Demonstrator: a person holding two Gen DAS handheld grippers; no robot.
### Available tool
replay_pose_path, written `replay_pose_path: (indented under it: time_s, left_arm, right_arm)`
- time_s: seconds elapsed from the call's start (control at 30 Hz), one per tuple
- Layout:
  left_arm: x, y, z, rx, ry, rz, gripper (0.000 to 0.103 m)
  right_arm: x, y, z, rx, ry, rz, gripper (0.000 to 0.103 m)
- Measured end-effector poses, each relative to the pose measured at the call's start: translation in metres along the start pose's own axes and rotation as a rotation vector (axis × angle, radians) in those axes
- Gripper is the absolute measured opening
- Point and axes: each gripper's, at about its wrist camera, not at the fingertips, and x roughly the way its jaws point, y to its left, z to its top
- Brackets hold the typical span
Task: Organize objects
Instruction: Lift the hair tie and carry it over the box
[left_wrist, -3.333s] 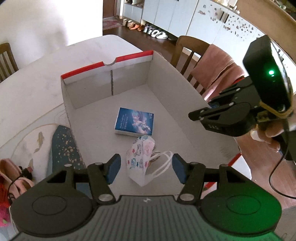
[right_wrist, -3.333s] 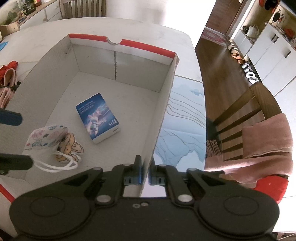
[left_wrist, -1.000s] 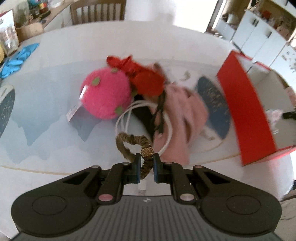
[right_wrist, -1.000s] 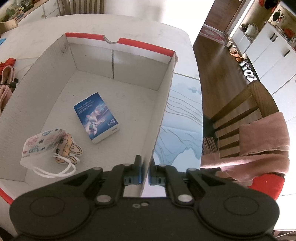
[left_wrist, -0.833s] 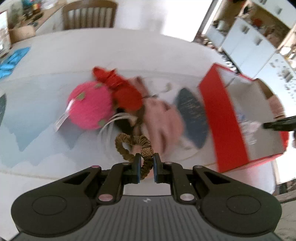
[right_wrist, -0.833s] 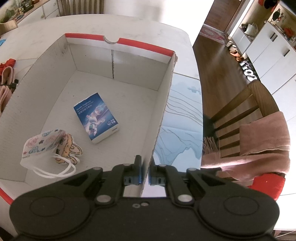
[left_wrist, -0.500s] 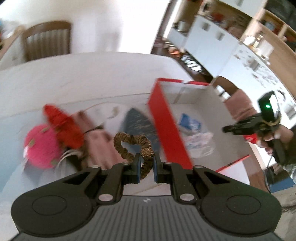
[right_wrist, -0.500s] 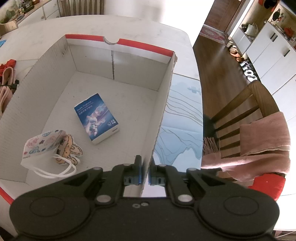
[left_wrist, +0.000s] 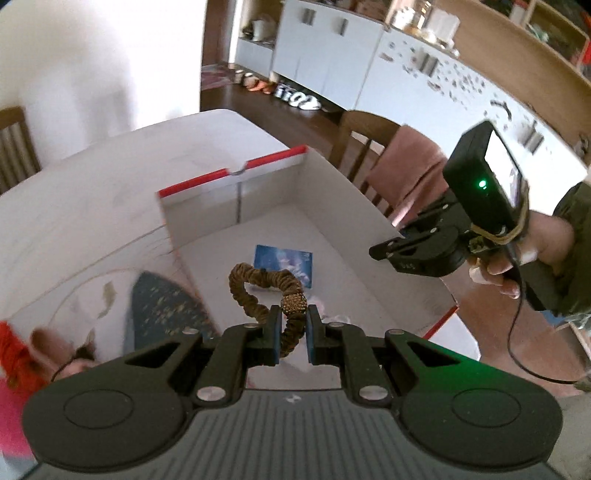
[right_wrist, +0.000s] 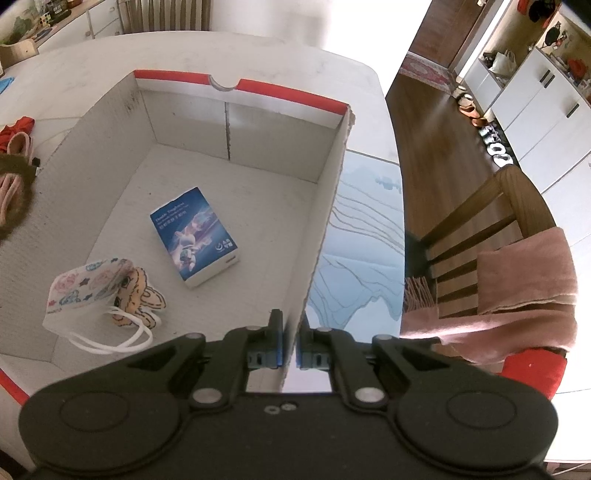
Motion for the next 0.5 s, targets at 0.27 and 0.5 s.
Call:
replay_pose_path:
  time_s: [0.27, 0.5]
  left_arm:
    - [0.056, -0.019, 0.011, 0.097, 0.072, 0.03, 0.011]
    - [0.093, -0.03, 0.013, 0.133, 0.129, 0.049, 0.011]
  right_arm:
    - [-0.002, 0.001, 0.0, -0.006, -0.008, -0.003, 0.005]
    - [-0.002, 0.001, 0.001, -0.009, -0.009, -0.002, 0.005]
